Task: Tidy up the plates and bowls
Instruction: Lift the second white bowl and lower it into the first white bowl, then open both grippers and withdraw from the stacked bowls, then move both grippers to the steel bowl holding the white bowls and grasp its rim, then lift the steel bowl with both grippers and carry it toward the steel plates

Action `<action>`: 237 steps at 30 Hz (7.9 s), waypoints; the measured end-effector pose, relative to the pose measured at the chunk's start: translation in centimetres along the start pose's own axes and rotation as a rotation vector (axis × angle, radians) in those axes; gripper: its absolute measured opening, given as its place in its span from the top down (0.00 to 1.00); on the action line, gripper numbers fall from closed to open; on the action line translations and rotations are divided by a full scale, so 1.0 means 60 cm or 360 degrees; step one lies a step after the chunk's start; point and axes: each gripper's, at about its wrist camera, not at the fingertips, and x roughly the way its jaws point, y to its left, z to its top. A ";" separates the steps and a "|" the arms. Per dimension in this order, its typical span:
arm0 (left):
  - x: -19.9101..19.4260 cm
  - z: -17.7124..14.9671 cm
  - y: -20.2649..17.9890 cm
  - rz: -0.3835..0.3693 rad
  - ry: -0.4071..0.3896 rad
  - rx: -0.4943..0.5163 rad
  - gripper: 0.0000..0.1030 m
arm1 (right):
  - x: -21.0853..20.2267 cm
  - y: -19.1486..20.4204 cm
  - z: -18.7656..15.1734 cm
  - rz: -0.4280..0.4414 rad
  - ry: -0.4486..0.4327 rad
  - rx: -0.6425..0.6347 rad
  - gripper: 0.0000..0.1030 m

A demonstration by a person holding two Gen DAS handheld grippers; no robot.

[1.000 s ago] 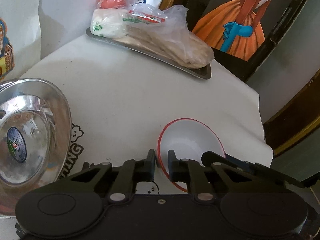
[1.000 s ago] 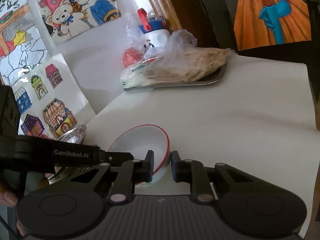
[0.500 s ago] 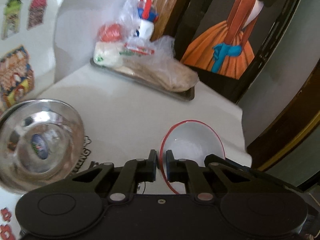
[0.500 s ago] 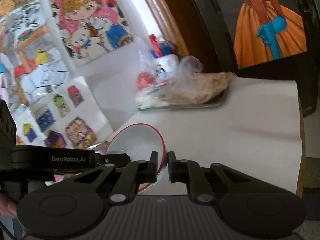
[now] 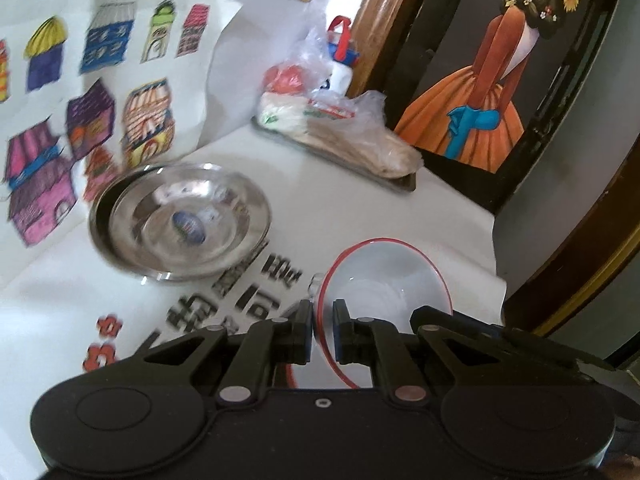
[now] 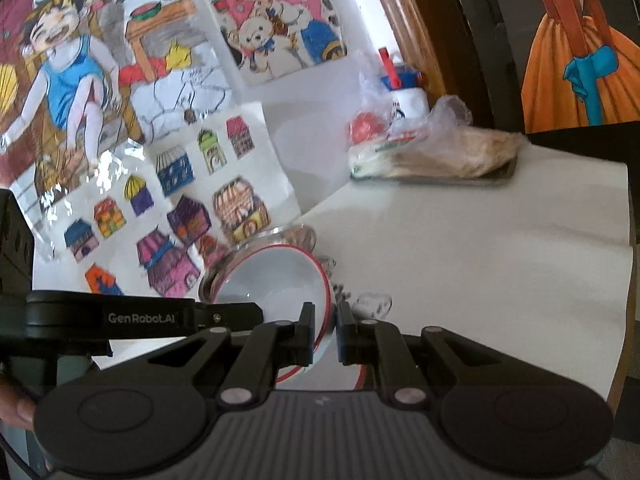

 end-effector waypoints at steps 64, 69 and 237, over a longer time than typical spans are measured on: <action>0.020 -0.039 -0.047 0.0313 0.0046 0.0429 0.61 | 0.048 0.011 -0.007 -0.0128 0.0208 -0.0302 0.76; 0.017 -0.042 -0.030 0.0266 0.0009 0.0348 0.51 | 0.043 0.007 -0.007 -0.0120 0.0180 -0.0298 0.76; 0.037 -0.054 0.039 0.0058 -0.0052 -0.0286 0.85 | 0.078 -0.082 0.059 0.0046 0.0454 -0.0094 0.80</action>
